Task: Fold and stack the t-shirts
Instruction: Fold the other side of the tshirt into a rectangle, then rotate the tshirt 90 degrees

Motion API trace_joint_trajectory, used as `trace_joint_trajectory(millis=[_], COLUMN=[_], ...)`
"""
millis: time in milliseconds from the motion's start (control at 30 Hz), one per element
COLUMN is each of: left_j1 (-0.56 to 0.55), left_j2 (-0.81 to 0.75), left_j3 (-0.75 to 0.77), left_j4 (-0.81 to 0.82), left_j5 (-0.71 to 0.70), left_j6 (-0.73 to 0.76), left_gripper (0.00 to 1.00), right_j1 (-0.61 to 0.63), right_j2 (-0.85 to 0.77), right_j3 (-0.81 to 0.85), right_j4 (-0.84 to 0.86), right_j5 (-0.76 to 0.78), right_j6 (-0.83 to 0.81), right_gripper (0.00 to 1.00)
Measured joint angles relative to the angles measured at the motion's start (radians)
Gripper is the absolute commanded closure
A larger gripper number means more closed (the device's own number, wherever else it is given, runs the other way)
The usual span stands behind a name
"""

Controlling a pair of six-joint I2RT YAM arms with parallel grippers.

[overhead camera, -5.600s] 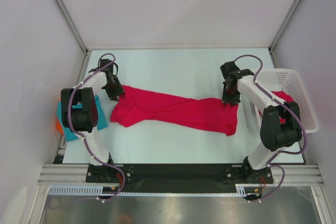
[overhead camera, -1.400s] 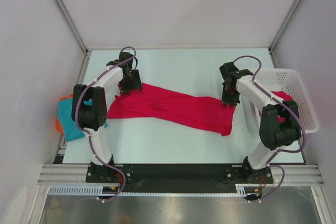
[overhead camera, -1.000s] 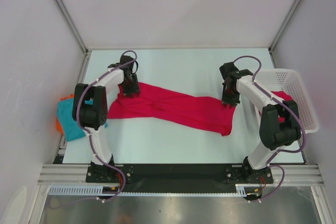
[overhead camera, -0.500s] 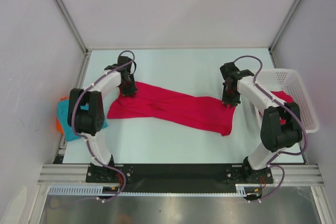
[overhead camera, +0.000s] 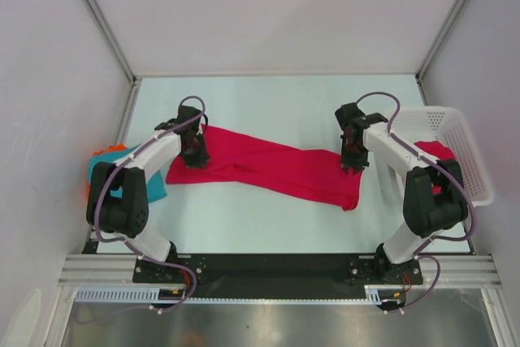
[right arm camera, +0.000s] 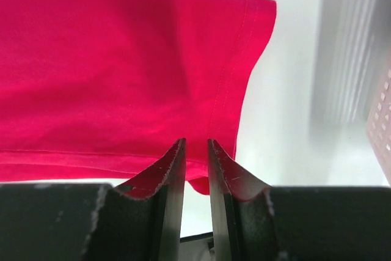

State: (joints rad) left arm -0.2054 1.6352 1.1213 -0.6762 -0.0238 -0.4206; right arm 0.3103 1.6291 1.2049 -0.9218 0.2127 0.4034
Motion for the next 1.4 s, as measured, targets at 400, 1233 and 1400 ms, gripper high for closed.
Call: trace_joint_trajectory(millis=[400,1233,1400], left_j1=[-0.054,-0.084,-0.058], left_j2=[-0.229,0.093,0.130], left_j3=[-0.275,-0.015,-0.020], left_j4=[0.069,0.137,0.132], left_j5=[-0.028,-0.051,-0.052], left_j6=[-0.103,-0.109,-0.111], left_gripper=[0.68,0.60,0.60], right_j1=[0.038,0.057,0.048], right_j2=[0.000,0.016,0.018], right_j3=[-0.027,-0.013,-0.013], right_j4=[0.005,0.000,0.000], right_j5=[0.000,0.018,0.024], right_j6=[0.015,0.018,0.010], right_gripper=[0.75,0.75,0.75])
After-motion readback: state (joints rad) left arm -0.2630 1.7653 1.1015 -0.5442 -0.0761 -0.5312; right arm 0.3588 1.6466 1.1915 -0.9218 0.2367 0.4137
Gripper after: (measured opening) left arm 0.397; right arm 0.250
